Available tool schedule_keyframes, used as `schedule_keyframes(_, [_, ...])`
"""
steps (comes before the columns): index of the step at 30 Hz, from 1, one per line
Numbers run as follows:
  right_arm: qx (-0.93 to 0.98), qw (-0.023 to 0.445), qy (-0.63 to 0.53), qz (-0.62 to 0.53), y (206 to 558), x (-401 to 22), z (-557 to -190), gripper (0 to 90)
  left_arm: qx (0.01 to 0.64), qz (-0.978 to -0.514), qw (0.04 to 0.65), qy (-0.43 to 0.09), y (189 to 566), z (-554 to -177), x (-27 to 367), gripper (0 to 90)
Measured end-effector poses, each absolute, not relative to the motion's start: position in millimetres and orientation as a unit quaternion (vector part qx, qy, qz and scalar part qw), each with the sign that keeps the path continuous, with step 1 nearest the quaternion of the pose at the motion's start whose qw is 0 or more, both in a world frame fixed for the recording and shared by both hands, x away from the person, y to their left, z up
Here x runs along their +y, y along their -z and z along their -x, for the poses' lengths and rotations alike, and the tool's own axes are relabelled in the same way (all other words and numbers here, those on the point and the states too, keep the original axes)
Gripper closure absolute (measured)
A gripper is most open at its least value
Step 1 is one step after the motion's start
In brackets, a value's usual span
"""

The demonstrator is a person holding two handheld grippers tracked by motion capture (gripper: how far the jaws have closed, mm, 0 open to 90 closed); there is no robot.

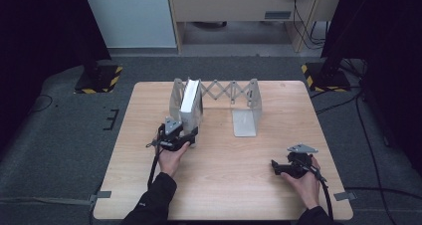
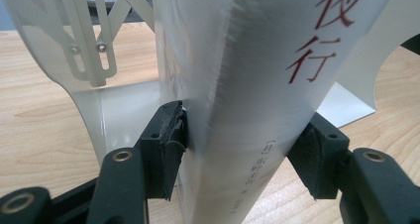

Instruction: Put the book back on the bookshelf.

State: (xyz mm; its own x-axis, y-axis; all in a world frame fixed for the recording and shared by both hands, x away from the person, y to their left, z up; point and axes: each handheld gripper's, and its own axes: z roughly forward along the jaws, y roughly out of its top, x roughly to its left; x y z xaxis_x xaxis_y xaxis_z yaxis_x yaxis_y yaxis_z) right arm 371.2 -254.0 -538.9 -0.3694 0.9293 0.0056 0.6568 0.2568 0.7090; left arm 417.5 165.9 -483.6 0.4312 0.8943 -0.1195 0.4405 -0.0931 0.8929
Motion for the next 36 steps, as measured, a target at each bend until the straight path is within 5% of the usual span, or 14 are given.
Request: schedule_keyframes(36, [0.763,0.215,-0.320,-0.519,539,-254,-371,3.7,0.456,-0.704,0.491,-0.236,480,-421,166,45.0])
